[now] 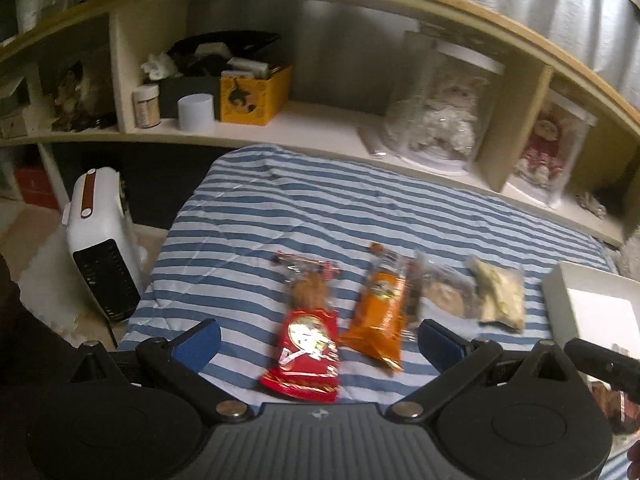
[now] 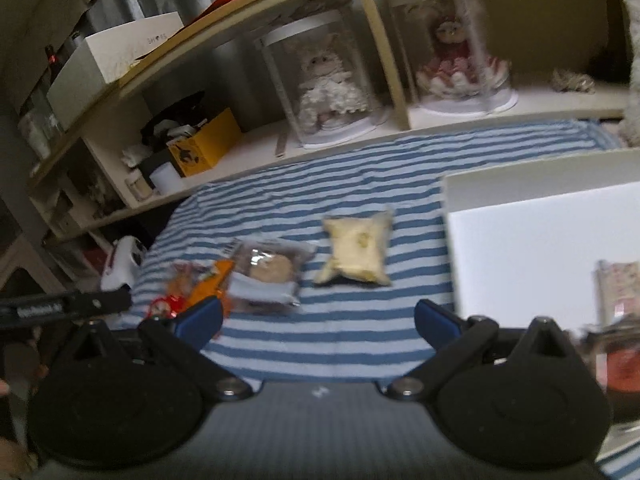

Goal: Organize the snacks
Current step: 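Withdraw both open tools from the tray toward the remaining snacks, then grasp the clear-boxed round cookie with the right tool while the left tool grasps the red pastry packet, then carry the cookie with the right tool while the left tool carries the red packet to the tray, then release the red packet into the tray with the left tool while the right tool releases the cookie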

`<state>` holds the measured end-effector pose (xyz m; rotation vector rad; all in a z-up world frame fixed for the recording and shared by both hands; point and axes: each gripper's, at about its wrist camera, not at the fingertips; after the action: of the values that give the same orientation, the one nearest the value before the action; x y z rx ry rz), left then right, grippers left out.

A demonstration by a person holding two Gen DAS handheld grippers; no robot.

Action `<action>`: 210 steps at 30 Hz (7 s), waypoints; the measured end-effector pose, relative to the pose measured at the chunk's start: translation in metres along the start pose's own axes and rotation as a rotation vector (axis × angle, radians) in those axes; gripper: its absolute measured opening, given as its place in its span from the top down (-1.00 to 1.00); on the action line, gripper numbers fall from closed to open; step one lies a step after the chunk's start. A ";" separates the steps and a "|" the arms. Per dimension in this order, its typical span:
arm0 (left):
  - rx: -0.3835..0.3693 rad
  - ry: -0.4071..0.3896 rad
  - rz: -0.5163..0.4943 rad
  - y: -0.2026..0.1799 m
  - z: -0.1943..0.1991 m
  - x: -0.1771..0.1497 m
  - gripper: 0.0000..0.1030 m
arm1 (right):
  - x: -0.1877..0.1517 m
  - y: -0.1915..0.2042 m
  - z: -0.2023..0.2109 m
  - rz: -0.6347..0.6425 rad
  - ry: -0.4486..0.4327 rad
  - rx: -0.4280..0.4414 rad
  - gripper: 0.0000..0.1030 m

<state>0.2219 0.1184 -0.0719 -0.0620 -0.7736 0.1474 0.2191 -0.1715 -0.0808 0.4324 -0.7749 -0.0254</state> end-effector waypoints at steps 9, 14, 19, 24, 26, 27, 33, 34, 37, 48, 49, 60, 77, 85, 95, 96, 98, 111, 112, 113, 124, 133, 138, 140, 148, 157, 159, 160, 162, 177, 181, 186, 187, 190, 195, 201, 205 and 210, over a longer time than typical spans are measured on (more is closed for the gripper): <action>0.057 0.020 -0.060 0.010 -0.038 0.004 -1.00 | 0.015 0.035 -0.067 -0.104 0.032 -0.017 -0.99; 0.031 0.028 -0.044 0.011 -0.060 0.007 -1.00 | 0.026 0.056 -0.106 -0.104 0.052 -0.058 -1.00; 0.028 0.055 -0.036 0.010 -0.082 0.005 -1.00 | 0.031 0.067 -0.145 -0.105 0.130 -0.109 -1.00; 0.052 0.071 -0.003 0.018 -0.094 0.002 -1.00 | 0.030 0.068 -0.169 -0.090 0.193 -0.152 -0.99; 0.063 0.068 0.017 0.022 -0.093 0.001 -1.00 | 0.030 0.062 -0.170 -0.119 0.187 -0.128 -0.93; 0.063 0.068 0.023 0.023 -0.093 0.001 -1.00 | 0.029 0.059 -0.169 -0.122 0.186 -0.120 -0.79; 0.064 0.072 0.044 0.024 -0.091 -0.001 -1.00 | 0.026 0.053 -0.151 -0.018 0.225 -0.069 -0.35; 0.065 0.071 0.043 0.024 -0.090 -0.001 -1.00 | 0.023 0.053 -0.145 0.005 0.231 -0.065 -0.35; 0.067 0.063 0.030 0.024 -0.091 -0.003 -1.00 | 0.010 0.046 -0.126 0.057 0.261 -0.046 -0.34; 0.076 0.029 -0.008 0.007 -0.097 -0.002 -0.98 | -0.067 0.004 -0.030 0.190 0.437 0.009 -0.34; 0.076 0.032 -0.001 0.006 -0.097 -0.003 -0.97 | -0.072 0.004 -0.025 0.189 0.450 0.013 -0.34; 0.118 0.039 -0.026 0.005 -0.101 -0.008 -0.61 | -0.124 0.016 0.020 0.220 0.466 0.018 -0.65; 0.059 0.064 0.028 0.008 -0.076 -0.009 0.17 | -0.127 0.034 0.004 0.373 0.411 -0.037 -0.40; 0.035 0.025 0.070 0.005 -0.041 -0.010 0.20 | -0.118 0.026 0.001 0.349 0.376 -0.022 -0.36; -0.087 -0.116 0.022 -0.036 0.025 0.000 0.20 | -0.061 0.013 0.042 0.291 0.155 -0.008 -0.36; -0.097 -0.127 0.009 -0.042 0.030 -0.001 0.20 | -0.054 0.010 0.045 0.286 0.135 -0.009 -0.36; -0.106 -0.143 -0.013 -0.052 0.037 -0.002 0.20 | -0.043 0.005 0.053 0.272 0.094 -0.015 -0.36; -0.247 -0.155 -0.051 -0.125 0.059 -0.006 0.20 | 0.017 -0.056 0.093 0.184 -0.060 -0.105 -0.36; -0.252 -0.151 -0.055 -0.132 0.059 -0.006 0.20 | 0.020 -0.064 0.095 0.178 -0.065 -0.119 -0.36; -0.258 -0.146 -0.059 -0.139 0.058 -0.006 0.20 | 0.024 -0.072 0.096 0.171 -0.069 -0.134 -0.36; -0.336 -0.053 -0.083 -0.234 0.029 -0.009 0.20 | 0.040 -0.142 0.104 0.072 -0.075 -0.204 -0.36; -0.360 0.023 -0.059 -0.289 -0.009 -0.017 0.20 | 0.046 -0.203 0.106 0.008 -0.070 -0.256 -0.36; -0.345 0.054 -0.037 -0.304 -0.035 -0.019 0.20 | 0.049 -0.232 0.103 -0.008 -0.058 -0.282 -0.36; -0.336 0.063 -0.025 -0.308 -0.045 -0.019 0.20 | 0.049 -0.243 0.099 -0.013 -0.056 -0.302 -0.36; -0.303 0.075 0.009 -0.308 -0.080 -0.015 0.20 | 0.052 -0.277 0.071 -0.043 -0.042 -0.354 -0.36; -0.268 0.085 0.022 -0.301 -0.103 -0.010 0.19 | 0.053 -0.285 0.035 0.011 -0.008 -0.353 -0.36; -0.259 0.077 0.020 -0.300 -0.107 -0.009 0.15 | 0.053 -0.287 0.030 0.018 -0.011 -0.354 -0.37; -0.253 0.071 0.017 -0.299 -0.107 -0.009 0.11 | 0.054 -0.288 0.029 0.018 -0.017 -0.353 -0.40; -0.250 0.070 0.004 -0.298 -0.108 -0.009 0.06 | 0.055 -0.289 0.029 0.001 -0.039 -0.359 -0.52; -0.268 0.097 -0.074 -0.302 -0.087 -0.012 -0.32 | 0.056 -0.286 0.057 -0.069 -0.017 -0.369 -0.77; -0.281 0.096 -0.099 -0.305 -0.080 -0.014 -0.33 | 0.051 -0.289 0.065 -0.063 0.025 -0.394 -0.63; -0.298 0.099 -0.123 -0.313 -0.075 -0.016 -0.33 | 0.041 -0.286 0.067 0.008 0.141 -0.397 -0.31; -0.302 0.100 -0.128 -0.315 -0.075 -0.016 -0.33 | 0.039 -0.284 0.065 0.032 0.164 -0.403 -0.23; -0.308 0.104 -0.140 -0.319 -0.073 -0.017 -0.33 | 0.032 -0.283 0.054 0.059 0.201 -0.438 0.08; -0.306 0.107 -0.163 -0.325 -0.074 -0.018 -0.33 | 0.035 -0.292 0.050 -0.002 0.139 -0.479 0.41; -0.310 0.117 -0.186 -0.329 -0.072 -0.020 -0.33 | 0.037 -0.302 0.050 -0.052 0.106 -0.492 0.47; -0.312 0.121 -0.200 -0.330 -0.068 -0.022 -0.33 | 0.039 -0.293 0.061 -0.052 0.093 -0.469 0.27; -0.308 0.120 -0.213 -0.329 -0.058 -0.023 -0.33 | 0.044 -0.279 0.085 -0.049 0.048 -0.457 -0.07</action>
<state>0.2822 -0.2101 -0.0927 -0.2769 -0.6734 -0.1775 0.2299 -0.4649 -0.1056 0.0178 -0.6864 -0.2326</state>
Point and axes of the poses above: each gripper's, at about its wrist camera, not at the fingertips, and z roughly against the way its jaws point, y to its left, x to its top, and after that the axes turned 1 degree about y, right-handed
